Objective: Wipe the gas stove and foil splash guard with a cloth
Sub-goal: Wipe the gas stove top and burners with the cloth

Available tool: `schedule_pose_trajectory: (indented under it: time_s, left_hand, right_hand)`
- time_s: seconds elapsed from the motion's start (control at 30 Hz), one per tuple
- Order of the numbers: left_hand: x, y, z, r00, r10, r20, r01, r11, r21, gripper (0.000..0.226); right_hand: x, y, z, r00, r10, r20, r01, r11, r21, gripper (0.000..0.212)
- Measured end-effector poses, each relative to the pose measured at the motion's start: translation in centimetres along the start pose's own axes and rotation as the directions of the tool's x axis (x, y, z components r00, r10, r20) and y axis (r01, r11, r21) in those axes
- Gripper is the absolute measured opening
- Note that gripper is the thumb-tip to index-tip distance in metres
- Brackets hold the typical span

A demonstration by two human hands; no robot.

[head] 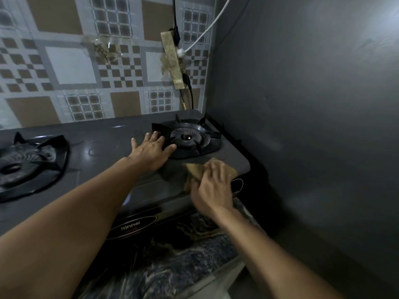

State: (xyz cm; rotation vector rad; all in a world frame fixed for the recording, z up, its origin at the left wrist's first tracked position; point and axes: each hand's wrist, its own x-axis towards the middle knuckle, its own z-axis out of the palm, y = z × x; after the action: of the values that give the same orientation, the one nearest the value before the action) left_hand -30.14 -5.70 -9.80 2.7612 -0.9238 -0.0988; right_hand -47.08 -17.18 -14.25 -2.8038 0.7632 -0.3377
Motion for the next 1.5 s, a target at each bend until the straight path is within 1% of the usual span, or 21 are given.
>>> schedule_pose_trajectory:
  time_s: [0.07, 0.1, 0.17, 0.23, 0.3, 0.37, 0.43, 0.5, 0.57, 0.63, 0.7, 0.8, 0.87, 0.93, 0.97, 1.03, 1.13, 1.2, 1.27, 1.4, 1.5]
  left_hand:
    - [-0.8, -0.7, -0.3, 1.0, -0.027, -0.002, 0.027, 1.0, 0.006, 0.07]
    - [-1.3, -1.1, -0.7, 0.999, -0.048, -0.004, 0.048, 0.999, 0.007, 0.071]
    - [-2.6, -2.2, -1.4, 0.996, -0.09, -0.019, 0.091, 0.996, 0.016, 0.072]
    - [-3.9, -3.5, -2.0, 0.991, -0.126, -0.036, 0.127, 0.992, 0.023, 0.072]
    - [-5.1, -5.2, -2.5, 0.986, -0.164, -0.043, 0.165, 0.986, 0.03, 0.072]
    - [-6.1, -7.0, -2.9, 0.978, -0.199, -0.06, 0.201, 0.978, 0.044, 0.072]
    - [-6.8, -8.8, -3.0, 0.97, -0.231, -0.077, 0.237, 0.969, 0.071, 0.072]
    - [-7.2, -10.4, -3.0, 0.963, -0.259, -0.076, 0.266, 0.958, 0.105, 0.073]
    - [-7.6, -11.6, -2.8, 0.957, -0.284, -0.066, 0.29, 0.951, 0.111, 0.074]
    - [-8.1, -12.6, -2.7, 0.952, -0.298, -0.062, 0.304, 0.944, 0.129, 0.074]
    - [-8.4, -13.3, -2.8, 0.953, -0.296, -0.069, 0.303, 0.944, 0.13, 0.073]
    - [-9.1, -13.9, -3.2, 0.959, -0.273, -0.081, 0.279, 0.957, 0.08, 0.071]
    - [-9.5, -13.7, -3.5, 0.962, -0.259, -0.092, 0.264, 0.964, 0.043, 0.07]
    - [-9.9, -13.2, -4.0, 0.96, -0.261, -0.107, 0.262, 0.965, -0.004, 0.067]
    - [-10.0, -12.9, -4.2, 0.958, -0.264, -0.112, 0.263, 0.964, -0.023, 0.067]
    - [-10.2, -12.8, -4.4, 0.958, -0.261, -0.119, 0.258, 0.965, -0.038, 0.068]
    - [-10.6, -12.9, -4.7, 0.959, -0.256, -0.123, 0.252, 0.966, -0.053, 0.064]
    - [-10.6, -12.9, -4.7, 0.959, -0.256, -0.121, 0.25, 0.966, -0.058, 0.062]
    - [-10.7, -12.8, -4.8, 0.959, -0.26, -0.113, 0.254, 0.965, -0.069, 0.059]
    - [-10.7, -12.8, -5.0, 0.955, -0.279, -0.101, 0.273, 0.959, -0.068, 0.056]
    - [-10.3, -12.7, -5.2, 0.948, -0.296, -0.116, 0.287, 0.954, -0.088, 0.054]
  right_hand:
    - [-0.5, -0.1, 0.1, 0.999, -0.047, -0.018, 0.047, 0.998, 0.029, 0.066]
    - [0.1, 0.7, 0.0, 0.999, -0.025, -0.028, 0.025, 0.999, 0.024, 0.065]
    - [1.8, 2.7, -0.6, 0.995, 0.095, -0.043, -0.093, 0.995, 0.034, 0.064]
    - [3.5, 4.5, -1.3, 0.971, 0.236, -0.042, -0.231, 0.968, 0.094, 0.065]
    - [3.8, 4.5, -1.2, 0.953, 0.3, -0.035, -0.292, 0.945, 0.149, 0.064]
    - [2.8, 2.5, -0.5, 0.95, 0.309, -0.041, -0.298, 0.939, 0.169, 0.063]
    - [0.8, -0.6, 0.5, 0.974, 0.206, -0.093, -0.196, 0.975, 0.107, 0.062]
    - [-1.4, -4.0, 1.5, 0.987, -0.007, -0.16, 0.014, 0.999, 0.041, 0.061]
    - [-2.6, -6.0, 2.1, 0.965, -0.2, -0.172, 0.207, 0.978, 0.023, 0.06]
    - [-2.3, -5.9, 2.1, 0.947, -0.28, -0.16, 0.284, 0.959, 0.005, 0.056]
    - [-0.9, -3.5, 1.8, 0.962, -0.217, -0.165, 0.211, 0.976, -0.05, 0.059]
    - [3.0, 1.8, 0.1, 0.992, 0.006, -0.128, -0.02, 0.994, -0.111, 0.072]
    - [5.8, 4.6, -1.6, 0.992, 0.125, 0.009, -0.123, 0.983, -0.133, 0.067]
    - [7.7, 5.5, -2.7, 0.977, 0.165, 0.138, -0.146, 0.98, -0.135, 0.064]
    - [8.0, 5.2, -2.7, 0.975, 0.162, 0.15, -0.141, 0.98, -0.144, 0.063]
    - [7.3, 3.6, -2.5, 0.986, 0.11, 0.124, -0.09, 0.983, -0.161, 0.06]
    - [3.9, -0.8, -1.0, 0.993, -0.099, 0.058, 0.106, 0.985, -0.134, 0.056]
    - [1.4, -4.9, 0.2, 0.957, -0.286, 0.041, 0.288, 0.956, -0.054, 0.059]
    - [0.3, -8.6, 1.3, 0.913, -0.403, 0.067, 0.401, 0.915, 0.04, 0.058]
    - [1.9, -10.6, 1.3, 0.891, -0.421, 0.168, 0.413, 0.907, 0.081, 0.059]
    - [3.1, -10.8, 1.2, 0.874, -0.426, 0.234, 0.435, 0.9, 0.015, 0.064]
